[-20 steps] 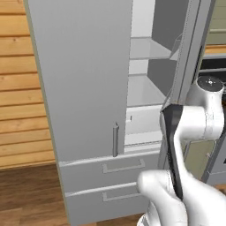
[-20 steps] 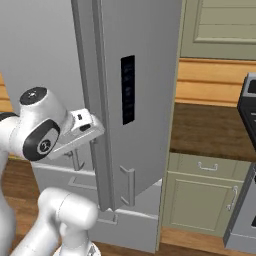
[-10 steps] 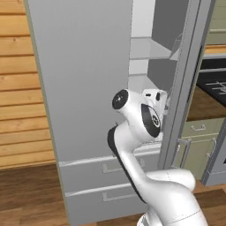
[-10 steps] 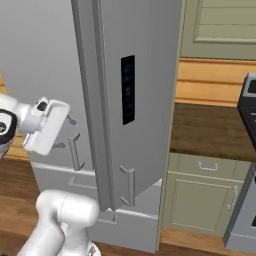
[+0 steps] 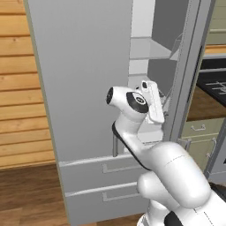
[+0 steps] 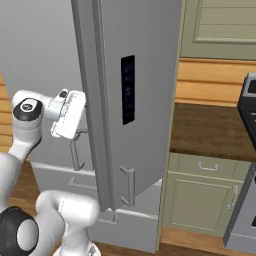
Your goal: Take the strawberry from the fridge and place it on top of the pancake, located on the dining counter.
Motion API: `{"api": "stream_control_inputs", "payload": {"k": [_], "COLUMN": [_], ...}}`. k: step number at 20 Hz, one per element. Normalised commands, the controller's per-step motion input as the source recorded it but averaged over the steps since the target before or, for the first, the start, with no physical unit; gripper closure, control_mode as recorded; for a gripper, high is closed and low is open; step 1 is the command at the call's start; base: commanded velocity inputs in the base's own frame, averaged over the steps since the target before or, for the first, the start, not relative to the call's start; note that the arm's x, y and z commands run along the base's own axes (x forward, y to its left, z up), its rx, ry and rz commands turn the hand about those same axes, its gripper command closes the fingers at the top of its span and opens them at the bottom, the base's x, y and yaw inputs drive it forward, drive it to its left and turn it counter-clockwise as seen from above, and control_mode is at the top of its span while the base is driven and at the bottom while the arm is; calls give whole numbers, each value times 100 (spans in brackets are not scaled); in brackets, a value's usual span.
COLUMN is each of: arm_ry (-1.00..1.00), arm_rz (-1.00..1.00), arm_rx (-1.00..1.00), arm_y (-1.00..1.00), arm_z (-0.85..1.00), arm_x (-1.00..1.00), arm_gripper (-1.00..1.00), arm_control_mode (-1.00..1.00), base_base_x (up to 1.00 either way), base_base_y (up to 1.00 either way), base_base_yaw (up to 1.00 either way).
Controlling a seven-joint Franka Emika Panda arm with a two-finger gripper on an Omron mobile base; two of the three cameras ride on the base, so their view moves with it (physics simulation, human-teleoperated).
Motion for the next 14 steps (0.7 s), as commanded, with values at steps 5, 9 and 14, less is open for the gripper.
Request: {"api": "stream_control_inputs", "payload": {"k": [5, 9, 14], "arm_ry": [15, 10, 7], "arm_rz": [-3, -9, -5], "arm_rx": [-16, -8, -7], "arm_y": [-51, -67, -77], "arm_z": [17, 9, 5], "arm_x": [-24, -49, -33], "arm_gripper": [-100, -100, -100], "arm_control_mode": [-100, -100, -100], "base_base_x": [0, 0, 0], "base_base_y": [0, 0, 0], "base_base_yaw": [0, 0, 0]}}
